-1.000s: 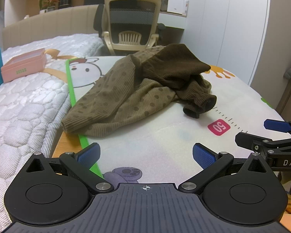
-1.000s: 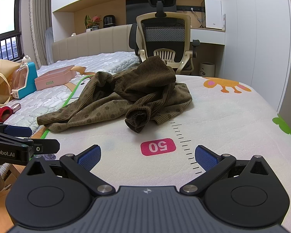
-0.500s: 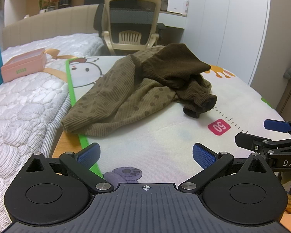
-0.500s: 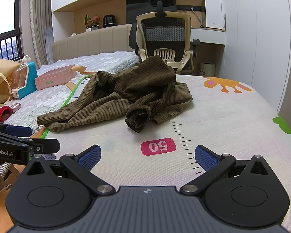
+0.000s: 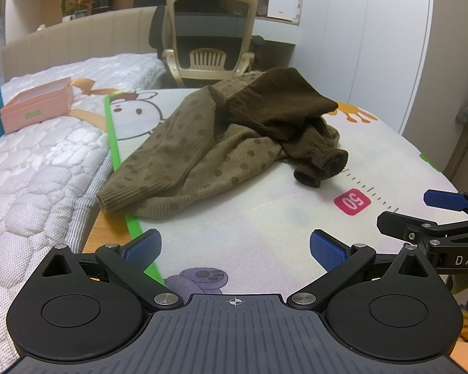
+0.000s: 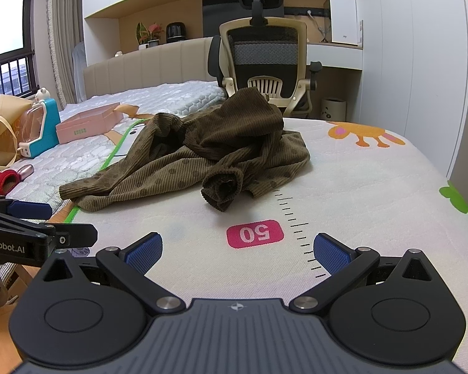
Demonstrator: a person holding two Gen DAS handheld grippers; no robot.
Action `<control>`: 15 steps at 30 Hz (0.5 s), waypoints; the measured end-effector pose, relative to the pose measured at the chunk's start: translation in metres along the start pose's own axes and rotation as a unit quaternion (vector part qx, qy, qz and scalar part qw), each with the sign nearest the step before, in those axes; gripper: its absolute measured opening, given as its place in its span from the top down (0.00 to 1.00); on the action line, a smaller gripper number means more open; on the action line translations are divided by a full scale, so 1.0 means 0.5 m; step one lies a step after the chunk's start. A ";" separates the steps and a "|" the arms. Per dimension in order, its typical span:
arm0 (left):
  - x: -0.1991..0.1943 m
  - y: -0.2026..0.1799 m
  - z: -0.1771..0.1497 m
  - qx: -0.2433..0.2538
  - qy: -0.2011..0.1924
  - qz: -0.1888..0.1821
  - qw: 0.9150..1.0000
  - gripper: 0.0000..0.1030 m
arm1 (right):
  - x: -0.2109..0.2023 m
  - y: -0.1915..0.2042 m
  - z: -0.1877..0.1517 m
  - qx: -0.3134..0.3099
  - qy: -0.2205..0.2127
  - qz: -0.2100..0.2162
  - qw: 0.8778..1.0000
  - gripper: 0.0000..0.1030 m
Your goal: Fold clothes
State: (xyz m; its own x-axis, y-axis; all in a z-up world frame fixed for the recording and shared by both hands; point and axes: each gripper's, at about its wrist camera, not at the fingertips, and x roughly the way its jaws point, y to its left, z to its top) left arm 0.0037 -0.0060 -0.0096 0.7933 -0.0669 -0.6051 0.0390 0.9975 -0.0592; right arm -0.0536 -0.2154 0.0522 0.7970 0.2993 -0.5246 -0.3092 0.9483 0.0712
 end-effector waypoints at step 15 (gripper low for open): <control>0.093 0.002 0.159 0.080 -0.017 -0.052 0.995 0.00 | 0.127 -0.124 0.069 0.088 0.096 0.088 0.988 0.00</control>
State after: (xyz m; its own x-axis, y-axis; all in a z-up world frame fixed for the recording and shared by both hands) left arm 0.0889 -0.0063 0.0253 0.7997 -0.1710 -0.5755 0.2149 0.9766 0.0085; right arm 0.0343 -0.2518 0.0439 0.6210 0.4522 -0.6402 -0.3269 0.8918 0.3129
